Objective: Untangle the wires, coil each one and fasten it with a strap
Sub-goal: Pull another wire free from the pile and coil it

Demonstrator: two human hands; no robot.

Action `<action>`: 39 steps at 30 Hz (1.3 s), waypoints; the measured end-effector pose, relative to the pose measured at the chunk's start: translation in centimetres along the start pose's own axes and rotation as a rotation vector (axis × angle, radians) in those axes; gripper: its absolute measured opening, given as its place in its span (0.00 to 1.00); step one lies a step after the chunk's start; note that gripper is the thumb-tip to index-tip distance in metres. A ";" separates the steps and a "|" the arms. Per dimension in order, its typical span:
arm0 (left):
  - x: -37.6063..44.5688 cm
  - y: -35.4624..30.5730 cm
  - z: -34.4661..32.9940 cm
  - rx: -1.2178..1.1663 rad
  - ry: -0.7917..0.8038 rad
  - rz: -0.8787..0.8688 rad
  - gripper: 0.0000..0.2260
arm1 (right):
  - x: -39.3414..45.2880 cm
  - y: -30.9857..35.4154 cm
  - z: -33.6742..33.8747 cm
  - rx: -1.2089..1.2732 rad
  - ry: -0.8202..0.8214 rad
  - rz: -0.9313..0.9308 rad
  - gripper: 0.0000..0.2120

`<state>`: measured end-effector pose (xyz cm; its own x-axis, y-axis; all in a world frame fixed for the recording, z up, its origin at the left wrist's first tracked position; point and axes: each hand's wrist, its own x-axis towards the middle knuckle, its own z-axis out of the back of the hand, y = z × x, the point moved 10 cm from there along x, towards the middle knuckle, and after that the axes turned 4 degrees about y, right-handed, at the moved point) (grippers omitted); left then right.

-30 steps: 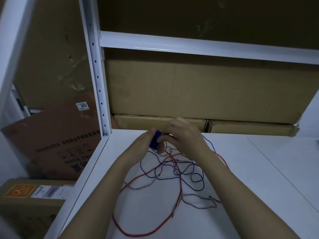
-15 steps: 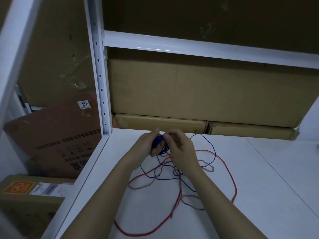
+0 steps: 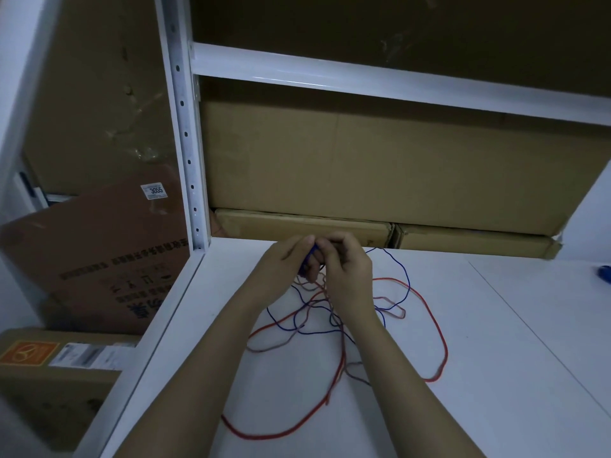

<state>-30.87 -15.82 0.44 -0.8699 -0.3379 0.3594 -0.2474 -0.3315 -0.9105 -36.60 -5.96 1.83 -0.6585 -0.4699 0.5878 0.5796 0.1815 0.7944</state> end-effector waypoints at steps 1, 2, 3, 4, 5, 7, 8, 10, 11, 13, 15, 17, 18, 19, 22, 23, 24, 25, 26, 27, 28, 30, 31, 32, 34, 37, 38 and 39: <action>0.0 -0.1 0.6 -0.031 -0.041 -0.009 0.18 | -0.2 0.1 -0.2 0.004 -0.002 0.003 0.12; 0.0 0.0 1.3 -0.052 -0.098 -0.007 0.18 | -0.4 0.1 -0.3 0.009 -0.016 -0.002 0.12; 0.0 0.3 1.8 -0.060 -0.152 0.008 0.18 | -0.6 0.1 -0.4 0.018 -0.036 -0.012 0.12; 0.0 0.5 2.0 -0.056 -0.185 0.030 0.17 | -0.7 0.0 -0.5 0.027 -0.055 -0.023 0.11; 0.1 0.7 1.9 -0.051 -0.193 0.047 0.16 | -0.9 0.0 -0.6 0.037 -0.075 -0.033 0.10; 0.2 1.0 1.3 -0.065 -0.194 0.060 0.15 | -1.0 -0.1 -0.6 0.049 -0.113 -0.037 0.11; 0.3 1.1 1.3 -0.079 -0.207 0.065 0.15 | -1.1 -0.1 -0.6 0.054 -0.127 -0.035 0.11; 0.4 1.3 1.5 -0.088 -0.241 0.075 0.14 | -1.1 -0.3 -0.7 0.074 -0.148 -0.052 0.12; 0.3 1.5 1.6 -0.070 -0.249 0.083 0.15 | -1.1 -0.7 -0.6 0.086 -0.157 -0.076 0.11; 0.1 2.2 1.4 -0.023 -0.229 0.119 0.18 | -1.0 -2.0 -0.5 0.146 -0.164 -0.166 0.09; -0.1 3.1 0.8 -0.057 -0.149 0.161 0.19 | -0.8 -3.8 -0.8 0.261 -0.126 -0.295 0.07; -0.3 3.9 0.0 -0.075 -0.063 0.189 0.14 | -0.9 -4.8 -0.9 0.297 -0.088 -0.352 0.06; -0.3 4.2 0.0 -0.052 -0.048 0.194 0.11 | -0.9 -4.9 -0.7 0.274 -0.093 -0.346 0.06; -0.3 4.3 0.1 -0.017 -0.049 0.197 0.10 | -1.0 -4.8 -0.5 0.221 -0.113 -0.323 0.06; -0.3 4.3 0.4 0.067 -0.095 0.190 0.11 | -1.4 -3.0 0.2 -0.088 -0.172 -0.166 0.07; -0.2 4.2 0.4 0.075 -0.110 0.185 0.12 | -1.5 -2.1 0.1 -0.206 -0.170 -0.090 0.08; -0.1 4.1 0.5 0.086 -0.125 0.180 0.12 | -1.6 -1.4 -0.2 -0.313 -0.144 -0.016 0.09; 0.0 4.0 0.7 0.104 -0.139 0.174 0.12 | -1.7 -0.9 -0.9 -0.399 -0.093 0.042 0.11; 0.1 3.8 0.9 0.127 -0.147 0.167 0.13 | -1.7 -0.8 -1.7 -0.454 -0.030 0.069 0.12; 0.2 3.6 1.0 0.148 -0.150 0.159 0.13 | -1.8 -0.9 -2.2 -0.473 0.028 0.071 0.13; 0.2 3.5 1.0 0.163 -0.147 0.150 0.13 | -1.8 -1.1 -2.5 -0.471 0.070 0.062 0.14; 0.1 3.4 1.0 0.172 -0.129 0.144 0.13 | -1.8 -1.5 -2.6 -0.443 0.110 0.038 0.13; 0.1 3.5 0.9 0.170 -0.118 0.154 0.13 | -1.7 -1.6 -2.6 -0.427 0.116 0.024 0.12; -0.1 3.7 0.7 0.161 -0.110 0.171 0.13 | -1.7 -1.8 -2.5 -0.406 0.117 0.005 0.12; -0.3 4.2 0.6 0.117 -0.103 0.204 0.12 | -1.6 -2.2 -2.2 -0.354 0.090 -0.043 0.12; -0.5 4.0 0.0 0.124 -0.094 0.187 0.11 | -1.7 -2.6 -1.3 -0.328 0.007 -0.088 0.12; -0.5 3.6 -0.2 0.198 -0.087 0.159 0.11 | -1.9 -2.6 -1.1 -0.341 -0.012 -0.085 0.12; -0.4 3.1 -0.4 0.301 -0.077 0.130 0.11 | -2.1 -2.6 -0.9 -0.357 -0.027 -0.083 0.12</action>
<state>-31.45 -16.37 -2.61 -0.8482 -0.4561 0.2691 0.0108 -0.5230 -0.8523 -36.28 -6.18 -1.57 -0.7196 -0.4468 0.5315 0.6519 -0.1714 0.7386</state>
